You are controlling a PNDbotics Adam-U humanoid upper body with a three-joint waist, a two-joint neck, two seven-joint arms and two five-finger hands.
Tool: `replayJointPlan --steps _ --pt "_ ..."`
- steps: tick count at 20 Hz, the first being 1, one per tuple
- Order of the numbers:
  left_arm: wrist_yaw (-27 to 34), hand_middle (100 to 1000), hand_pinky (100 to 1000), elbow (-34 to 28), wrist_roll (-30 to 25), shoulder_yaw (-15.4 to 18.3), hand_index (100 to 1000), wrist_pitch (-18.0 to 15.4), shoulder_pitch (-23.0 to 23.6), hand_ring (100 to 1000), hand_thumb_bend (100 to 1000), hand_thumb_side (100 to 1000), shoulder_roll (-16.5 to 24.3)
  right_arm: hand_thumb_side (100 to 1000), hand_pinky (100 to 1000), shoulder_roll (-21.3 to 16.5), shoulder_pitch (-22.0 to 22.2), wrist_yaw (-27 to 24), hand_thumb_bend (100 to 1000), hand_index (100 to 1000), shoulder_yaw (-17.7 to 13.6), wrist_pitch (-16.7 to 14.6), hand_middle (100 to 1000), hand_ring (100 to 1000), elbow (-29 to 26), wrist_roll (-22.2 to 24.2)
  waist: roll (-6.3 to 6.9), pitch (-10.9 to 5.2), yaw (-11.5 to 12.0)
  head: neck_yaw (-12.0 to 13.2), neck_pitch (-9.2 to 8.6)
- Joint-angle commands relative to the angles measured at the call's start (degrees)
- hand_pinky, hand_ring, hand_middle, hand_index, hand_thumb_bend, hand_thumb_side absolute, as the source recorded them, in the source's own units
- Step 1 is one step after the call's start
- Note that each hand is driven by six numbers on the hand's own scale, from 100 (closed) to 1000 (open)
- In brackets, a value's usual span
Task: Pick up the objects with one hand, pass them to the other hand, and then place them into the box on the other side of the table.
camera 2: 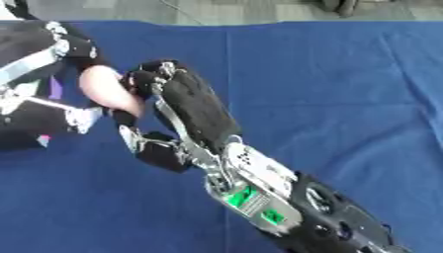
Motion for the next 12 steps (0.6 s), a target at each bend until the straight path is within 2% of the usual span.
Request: replayJointPlan --steps 1,3,4,8,10,12 --pt "3.5 431 645 -0.7 4.3 0.4 480 0.2 -0.7 494 100 110 0.8 100 814 -0.3 -0.3 0.1 143 688 -0.2 0.4 506 589 -0.3 0.5 0.17 -1.23 0.1 0.1 -0.19" --pt "4.5 393 624 -0.7 5.9 0.4 434 1.0 -0.2 462 100 100 1.2 100 823 -0.4 -0.3 0.8 272 741 -0.2 0.7 562 640 -0.3 1.0 0.19 -1.26 0.0 0.2 -0.17" --pt "4.7 379 616 -0.7 6.5 0.5 422 1.2 0.1 447 100 100 1.4 138 837 -0.4 -0.3 1.3 255 782 -0.2 1.0 602 682 -0.2 1.2 0.2 -1.3 -0.1 0.3 -0.16" --pt "4.2 362 612 -0.7 8.1 1.0 447 2.1 1.7 430 113 100 2.7 469 883 -0.4 -0.2 4.7 103 896 -0.2 3.0 725 786 0.4 2.5 0.19 -1.53 -0.4 0.7 -0.19" --pt "3.8 355 614 -0.7 8.8 1.8 463 2.4 2.8 429 135 100 3.5 548 893 -0.4 -0.1 6.2 100 926 -0.3 4.1 759 813 0.6 3.1 0.13 -1.59 -0.4 0.7 -0.27" --pt "3.6 358 616 -0.7 9.5 2.6 476 2.5 4.1 434 162 100 4.4 586 901 -0.4 -0.1 7.1 100 946 -0.3 5.1 787 834 0.6 3.5 0.1 -1.61 -0.5 0.8 -0.4"
